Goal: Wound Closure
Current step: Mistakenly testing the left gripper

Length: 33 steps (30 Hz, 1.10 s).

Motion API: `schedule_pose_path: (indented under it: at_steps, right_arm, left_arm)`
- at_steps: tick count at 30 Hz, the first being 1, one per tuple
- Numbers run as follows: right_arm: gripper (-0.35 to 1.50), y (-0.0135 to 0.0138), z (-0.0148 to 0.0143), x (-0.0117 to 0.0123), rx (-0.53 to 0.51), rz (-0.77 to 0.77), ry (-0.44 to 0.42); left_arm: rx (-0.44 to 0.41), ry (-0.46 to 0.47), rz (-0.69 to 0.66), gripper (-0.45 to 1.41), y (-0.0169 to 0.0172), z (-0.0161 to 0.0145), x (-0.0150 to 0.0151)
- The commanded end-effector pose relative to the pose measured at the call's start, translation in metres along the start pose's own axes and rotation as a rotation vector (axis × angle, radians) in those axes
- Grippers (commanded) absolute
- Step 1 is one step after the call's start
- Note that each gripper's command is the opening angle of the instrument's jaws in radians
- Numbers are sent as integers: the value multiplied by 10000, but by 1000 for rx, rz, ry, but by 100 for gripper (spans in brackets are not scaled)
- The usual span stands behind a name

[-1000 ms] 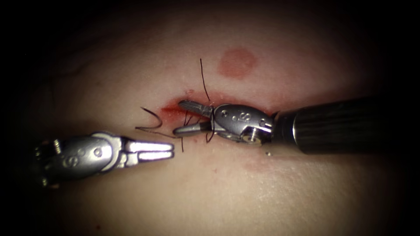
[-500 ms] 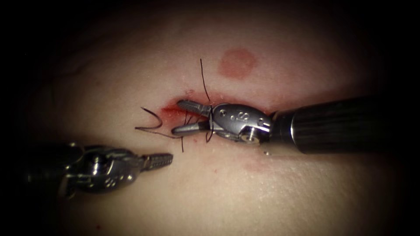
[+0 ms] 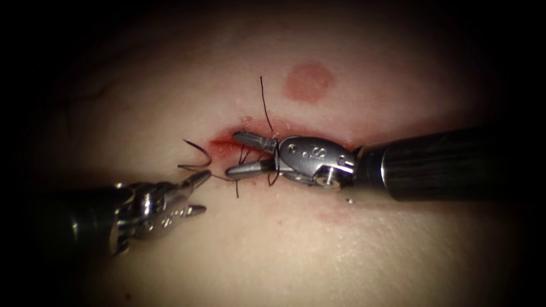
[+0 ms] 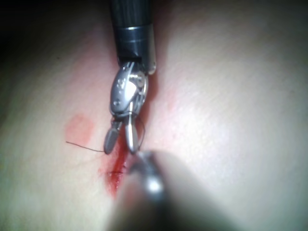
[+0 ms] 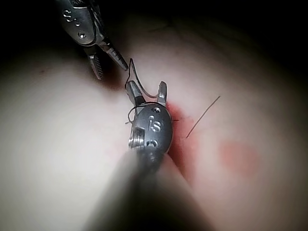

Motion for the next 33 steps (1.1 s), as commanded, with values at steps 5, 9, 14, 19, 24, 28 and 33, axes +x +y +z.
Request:
schedule_pose_path:
  at_steps: [5, 9, 14, 19, 24, 28, 33]
  right_arm:
    - [81, -4, 8, -5, 2, 1, 1]
    - [81, -4, 8, -6, 2, 0, 1]
    - [83, -5, 8, -5, 2, 0, 1]
    - [83, -5, 7, -5, 3, 0, 1]
    - [83, -5, 6, -5, 3, 0, 1]
    - [83, -5, 6, -6, 3, 0, 1]
    - [83, -4, 6, -5, 2, 7, 1]
  left_arm:
    - [8, -14, -5, 35, -3, 14, 8]
    - [8, -18, -9, 33, -10, 27, 4]
    - [9, -23, -12, 31, -16, 40, -4]
    - [-3, -45, 15, -35, -14, 61, -17]
    - [6, -67, 40, -35, 1, 79, -25]
    - [-8, -59, 38, -35, 7, 79, -22]
    - [-19, -47, 42, -35, 5, 69, -19]
